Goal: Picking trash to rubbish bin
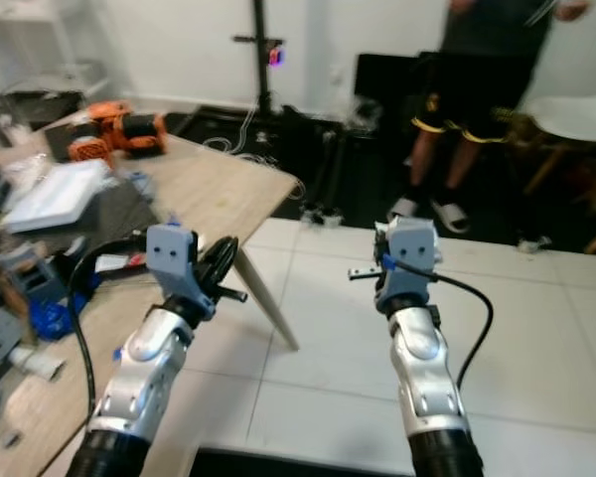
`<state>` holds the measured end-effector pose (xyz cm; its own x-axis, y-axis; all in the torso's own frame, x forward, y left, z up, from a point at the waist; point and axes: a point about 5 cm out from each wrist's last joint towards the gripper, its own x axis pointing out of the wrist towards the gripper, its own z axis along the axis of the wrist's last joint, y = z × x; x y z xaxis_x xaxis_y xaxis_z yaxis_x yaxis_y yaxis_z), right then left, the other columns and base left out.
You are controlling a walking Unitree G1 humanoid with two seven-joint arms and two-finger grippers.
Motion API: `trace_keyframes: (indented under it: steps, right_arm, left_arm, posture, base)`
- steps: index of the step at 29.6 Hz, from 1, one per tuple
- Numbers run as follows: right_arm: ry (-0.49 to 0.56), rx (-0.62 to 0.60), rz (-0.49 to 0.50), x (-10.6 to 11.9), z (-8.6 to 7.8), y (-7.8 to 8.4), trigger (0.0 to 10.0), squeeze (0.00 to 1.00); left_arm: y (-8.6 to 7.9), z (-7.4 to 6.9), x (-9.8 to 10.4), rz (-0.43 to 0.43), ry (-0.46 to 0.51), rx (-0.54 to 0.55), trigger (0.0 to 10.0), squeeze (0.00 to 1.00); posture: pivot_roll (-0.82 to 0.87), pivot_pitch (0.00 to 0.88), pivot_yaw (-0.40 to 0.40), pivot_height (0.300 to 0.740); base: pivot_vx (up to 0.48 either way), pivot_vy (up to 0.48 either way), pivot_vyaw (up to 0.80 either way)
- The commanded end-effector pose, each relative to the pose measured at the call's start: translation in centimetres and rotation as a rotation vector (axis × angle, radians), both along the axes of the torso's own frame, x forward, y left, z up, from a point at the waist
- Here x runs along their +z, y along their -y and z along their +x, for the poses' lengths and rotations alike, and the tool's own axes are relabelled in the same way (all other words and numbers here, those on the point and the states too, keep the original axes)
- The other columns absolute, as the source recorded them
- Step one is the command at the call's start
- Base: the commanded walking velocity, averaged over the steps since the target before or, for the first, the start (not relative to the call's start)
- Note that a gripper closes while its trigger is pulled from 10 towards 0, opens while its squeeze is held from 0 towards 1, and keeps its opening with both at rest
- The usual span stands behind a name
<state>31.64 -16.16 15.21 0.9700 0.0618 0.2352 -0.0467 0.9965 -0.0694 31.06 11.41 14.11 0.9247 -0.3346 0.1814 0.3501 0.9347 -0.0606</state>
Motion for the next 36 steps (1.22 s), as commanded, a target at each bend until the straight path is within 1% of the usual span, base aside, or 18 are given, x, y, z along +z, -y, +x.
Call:
trace_keyframes:
  steps: [1, 36]
  right_arm:
    - [-0.029, -0.001, 0.012, -0.84, -0.24, -0.11, 10.0, 0.0]
    - [-0.061, 0.01, -0.003, -1.4, -0.1, -0.37, 10.0, 0.0]
  left_arm:
    - [-0.25, -0.12, -0.61, 0.013, -0.023, 0.009, 10.0, 0.0]
    - [-0.06, 0.02, -0.62, 0.009, -0.024, 0.003, 10.0, 0.0]
  posture:
    - [-0.04, 0.075, 0.019, 0.74]
    - [-0.05, 0.07, 0.017, 0.74]
  base:
    - [0.0, 0.0, -0.8]
    - [0.0, 0.0, -0.8]
